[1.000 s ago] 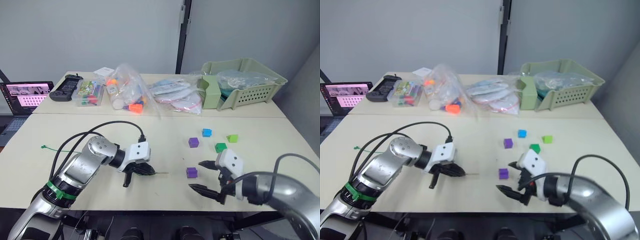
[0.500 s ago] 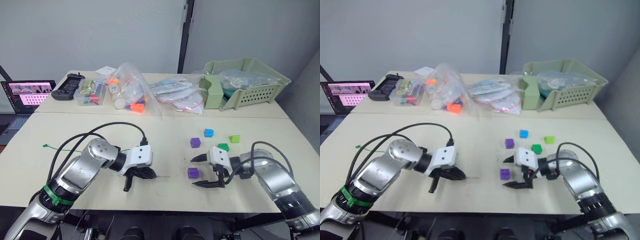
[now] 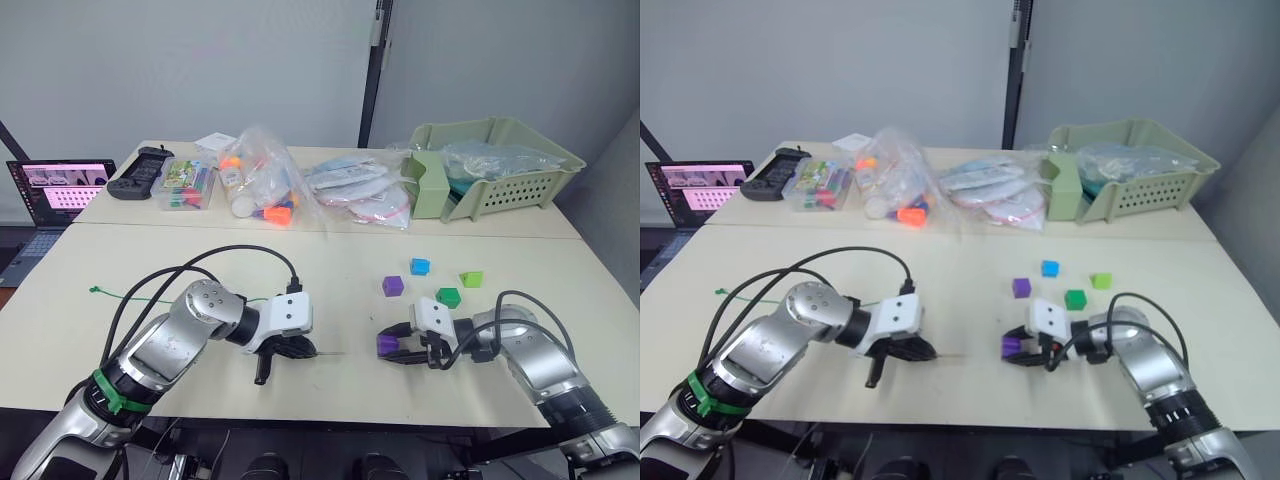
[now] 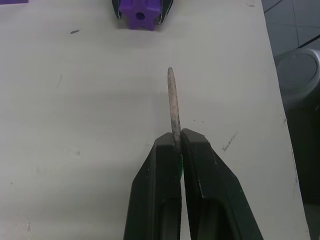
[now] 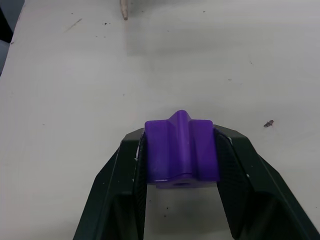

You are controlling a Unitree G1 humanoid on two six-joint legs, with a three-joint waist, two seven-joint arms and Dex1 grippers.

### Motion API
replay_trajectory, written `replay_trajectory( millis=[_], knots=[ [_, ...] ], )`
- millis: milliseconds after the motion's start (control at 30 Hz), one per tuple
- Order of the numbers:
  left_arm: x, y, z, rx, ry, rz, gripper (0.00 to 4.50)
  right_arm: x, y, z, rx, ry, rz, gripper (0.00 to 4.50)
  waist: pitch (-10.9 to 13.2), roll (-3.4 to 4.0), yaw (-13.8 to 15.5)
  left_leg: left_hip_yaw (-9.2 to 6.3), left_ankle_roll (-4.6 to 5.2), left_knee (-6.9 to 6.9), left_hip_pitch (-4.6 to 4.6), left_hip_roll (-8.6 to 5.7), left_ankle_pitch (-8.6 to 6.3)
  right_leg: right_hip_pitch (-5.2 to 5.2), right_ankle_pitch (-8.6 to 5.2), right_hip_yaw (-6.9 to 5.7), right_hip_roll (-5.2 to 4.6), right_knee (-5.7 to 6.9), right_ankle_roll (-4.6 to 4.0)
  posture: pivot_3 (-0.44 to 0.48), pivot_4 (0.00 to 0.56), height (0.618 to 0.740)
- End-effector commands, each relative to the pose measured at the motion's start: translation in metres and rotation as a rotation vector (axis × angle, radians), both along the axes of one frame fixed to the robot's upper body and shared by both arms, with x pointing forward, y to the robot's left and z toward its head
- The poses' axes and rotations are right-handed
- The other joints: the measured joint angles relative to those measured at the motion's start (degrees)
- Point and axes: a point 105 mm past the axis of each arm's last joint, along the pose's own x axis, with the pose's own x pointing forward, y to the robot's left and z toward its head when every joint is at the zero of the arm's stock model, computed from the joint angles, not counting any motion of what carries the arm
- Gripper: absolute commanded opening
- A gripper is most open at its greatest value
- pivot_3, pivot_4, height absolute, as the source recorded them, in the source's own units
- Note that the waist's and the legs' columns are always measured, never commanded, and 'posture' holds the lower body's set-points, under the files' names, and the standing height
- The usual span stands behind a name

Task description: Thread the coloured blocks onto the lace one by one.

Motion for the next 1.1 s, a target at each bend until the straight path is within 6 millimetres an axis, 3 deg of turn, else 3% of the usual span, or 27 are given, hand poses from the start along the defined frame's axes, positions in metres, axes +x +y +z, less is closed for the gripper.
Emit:
replay_trajectory(
  millis=[33,233,1100],
  knots=[
    [0.007,-0.016,0.0,0.032,-0.057,0.012,0.0,-0.006,0.019,0.007,0.012,-0.02,0.003,1.38,0.0,0.0,-0.03,0.0,0.0,0.0,0.0,-0.01,0.0,0.0,0.0,0.0,0.02,0.0,0.0,0.0,0.15,0.74],
    [0.014,-0.023,-0.003,0.096,-0.065,0.049,0.0,-0.014,0.033,0.006,0.007,-0.011,0.015,1.38,0.0,0.0,0.0,-0.02,0.0,0.01,-0.02,-0.08,0.0,-0.04,0.0,0.0,0.05,0.03,0.0,0.0,0.15,0.74],
    [0.013,-0.038,0.001,0.125,-0.075,-0.003,0.0,-0.008,0.041,0.004,-0.003,-0.032,-0.026,1.38,0.0,0.0,-0.13,-0.01,0.0,0.01,0.02,-0.07,0.0,-0.01,0.0,0.0,0.06,0.04,0.0,0.0,0.15,0.74]
  ],
)
